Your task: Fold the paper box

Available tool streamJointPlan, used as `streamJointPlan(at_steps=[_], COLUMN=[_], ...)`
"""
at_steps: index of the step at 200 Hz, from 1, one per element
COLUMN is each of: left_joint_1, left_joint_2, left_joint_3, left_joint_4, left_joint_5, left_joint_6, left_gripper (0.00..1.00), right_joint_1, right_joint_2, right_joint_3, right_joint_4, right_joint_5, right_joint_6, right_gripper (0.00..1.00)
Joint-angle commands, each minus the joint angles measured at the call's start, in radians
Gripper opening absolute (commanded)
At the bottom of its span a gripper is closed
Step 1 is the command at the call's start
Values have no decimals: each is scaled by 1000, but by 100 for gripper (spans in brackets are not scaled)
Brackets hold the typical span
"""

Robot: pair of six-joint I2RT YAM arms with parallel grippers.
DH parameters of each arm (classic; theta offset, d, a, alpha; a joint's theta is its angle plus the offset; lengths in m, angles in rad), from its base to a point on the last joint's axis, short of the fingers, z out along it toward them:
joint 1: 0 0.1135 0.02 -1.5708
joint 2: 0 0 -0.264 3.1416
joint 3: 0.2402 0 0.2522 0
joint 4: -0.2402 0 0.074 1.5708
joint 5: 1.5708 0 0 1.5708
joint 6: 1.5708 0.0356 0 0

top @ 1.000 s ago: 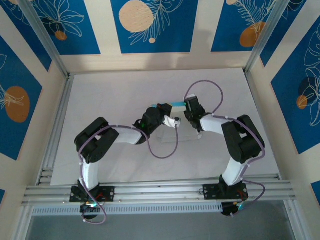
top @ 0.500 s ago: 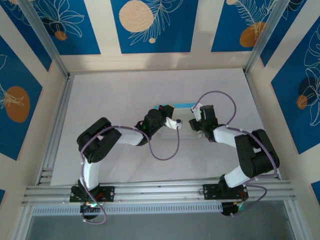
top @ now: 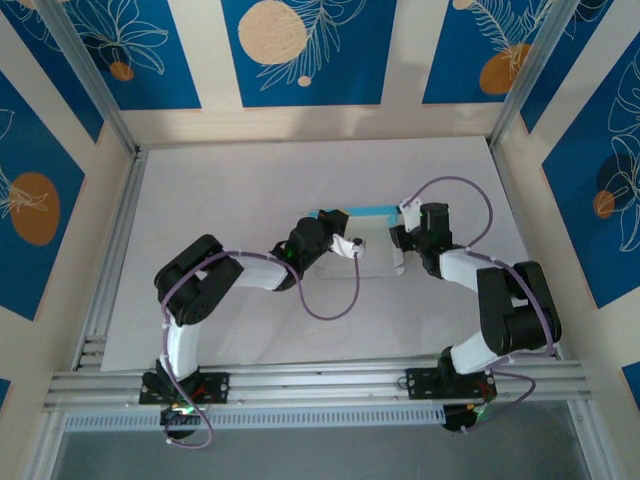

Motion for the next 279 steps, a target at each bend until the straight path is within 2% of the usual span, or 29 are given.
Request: streamJointPlan(at_steps=[1, 35, 84, 112, 148, 204, 242, 252, 264, 279], left_joint_1=[0, 1, 0, 1, 1, 1, 0, 0, -1, -6], left_joint_2=[27, 32, 27, 24, 13, 2, -12, -21, -44, -90], left_joint_3=[11, 11, 7, 2, -1, 6, 13, 14, 11, 11], left_joint_4=[-106, -108, -112, -113, -127, -150, -118, -107, -78, -80], left_joint_5=[20, 23, 28, 29, 33, 29, -3, -11, -23, -39], left_joint_6=[-6, -8, -12, -16, -20, -26, -55, -69, -95, -119], left_gripper=[0, 0, 0, 0, 0, 0, 0, 11, 29, 44], right_joint_1=[13, 27, 44, 54, 63, 85, 107, 110, 114, 120], right_joint_2=[29, 54, 87, 123, 133, 146, 86, 61, 32, -11], right_joint_3=[47, 67, 93, 125, 140, 148, 131, 121, 116, 108], right_joint_4=[-7, -21, -27, -46, -40, -38, -82, -96, -126, -169], right_joint_5=[-13, 23, 102, 160, 156, 174, 195, 195, 208, 206], right_joint_6=[-9, -15, 0, 13, 53, 40, 36, 46, 63, 86], right_gripper=[44, 39, 37, 28, 23, 1, 0, 0, 0, 0])
